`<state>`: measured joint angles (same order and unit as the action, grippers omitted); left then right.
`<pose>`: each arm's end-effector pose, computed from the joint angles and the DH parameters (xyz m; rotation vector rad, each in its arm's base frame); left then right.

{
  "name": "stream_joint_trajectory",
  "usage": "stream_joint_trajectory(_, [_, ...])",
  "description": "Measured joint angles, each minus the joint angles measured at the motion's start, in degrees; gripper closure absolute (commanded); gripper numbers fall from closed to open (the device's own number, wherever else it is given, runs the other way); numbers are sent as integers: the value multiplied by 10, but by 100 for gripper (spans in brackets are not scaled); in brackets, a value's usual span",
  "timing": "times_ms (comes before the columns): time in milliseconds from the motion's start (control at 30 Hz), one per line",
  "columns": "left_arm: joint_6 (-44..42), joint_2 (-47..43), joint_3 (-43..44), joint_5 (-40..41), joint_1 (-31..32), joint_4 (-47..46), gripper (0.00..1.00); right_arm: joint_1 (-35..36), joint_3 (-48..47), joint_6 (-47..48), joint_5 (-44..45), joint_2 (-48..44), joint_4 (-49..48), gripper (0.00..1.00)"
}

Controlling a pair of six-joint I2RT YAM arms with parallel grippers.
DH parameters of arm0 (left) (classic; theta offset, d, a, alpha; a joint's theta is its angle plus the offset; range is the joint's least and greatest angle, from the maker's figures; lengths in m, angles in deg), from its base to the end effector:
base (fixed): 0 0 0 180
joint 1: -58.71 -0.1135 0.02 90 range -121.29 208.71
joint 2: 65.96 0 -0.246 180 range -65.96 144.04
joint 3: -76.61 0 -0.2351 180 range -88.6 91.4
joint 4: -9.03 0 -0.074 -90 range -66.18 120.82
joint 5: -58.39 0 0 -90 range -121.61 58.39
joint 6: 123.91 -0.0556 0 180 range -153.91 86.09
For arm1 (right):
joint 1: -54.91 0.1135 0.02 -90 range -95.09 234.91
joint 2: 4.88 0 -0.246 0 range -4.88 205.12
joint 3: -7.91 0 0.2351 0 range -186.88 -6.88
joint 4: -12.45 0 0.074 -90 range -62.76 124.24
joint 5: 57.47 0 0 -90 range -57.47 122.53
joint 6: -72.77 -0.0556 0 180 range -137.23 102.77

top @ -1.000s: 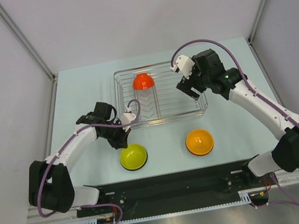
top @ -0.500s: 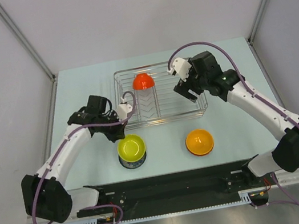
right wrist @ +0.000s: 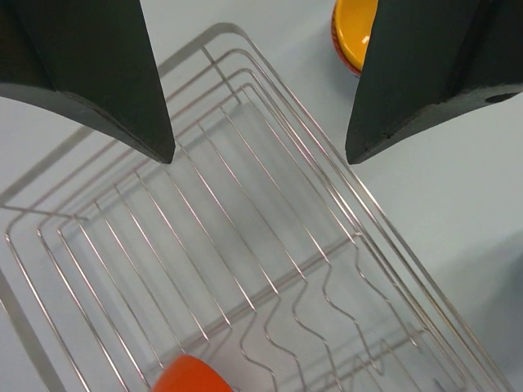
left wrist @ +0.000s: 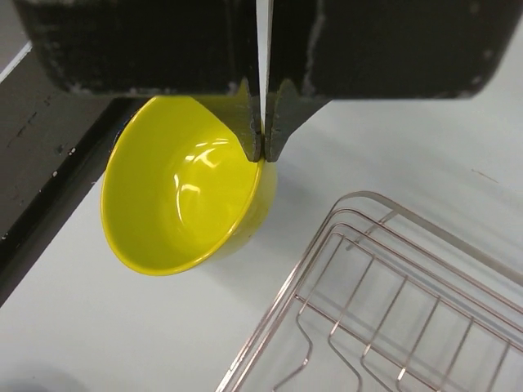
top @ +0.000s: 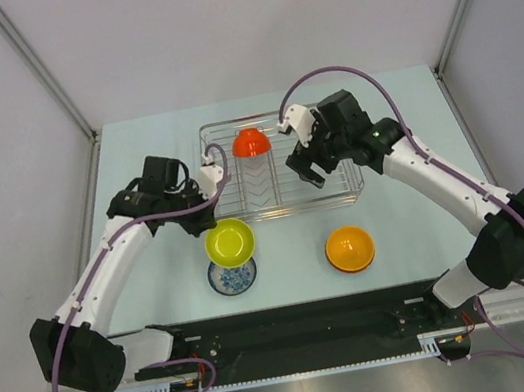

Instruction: Load the bowls into the dish rack

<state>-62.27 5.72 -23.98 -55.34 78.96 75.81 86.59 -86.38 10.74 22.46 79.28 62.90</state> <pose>0.2173 -0.1040 0.2715 1.1782 2.2505 -0.4818 0.2711 0.1787 0.3163 -1.2095 1.9236 0.2339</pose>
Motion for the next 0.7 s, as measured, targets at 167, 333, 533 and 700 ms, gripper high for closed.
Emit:
stream_joint_trajectory(167, [25, -2, 23, 16, 0, -9, 100, 6, -30, -48, -68, 21, 1, 9])
stream_joint_trajectory(333, [49, -2, 37, 32, 0, -22, 100, 26, -50, -76, -109, 42, 1, 10])
stream_joint_trajectory(533, [70, 15, 88, 39, 0, -36, 100, 50, -81, -97, -138, 79, 5, 11])
stream_joint_trajectory(700, [78, 49, 125, 37, 0, -45, 100, 61, -97, -109, -155, 103, 5, 12])
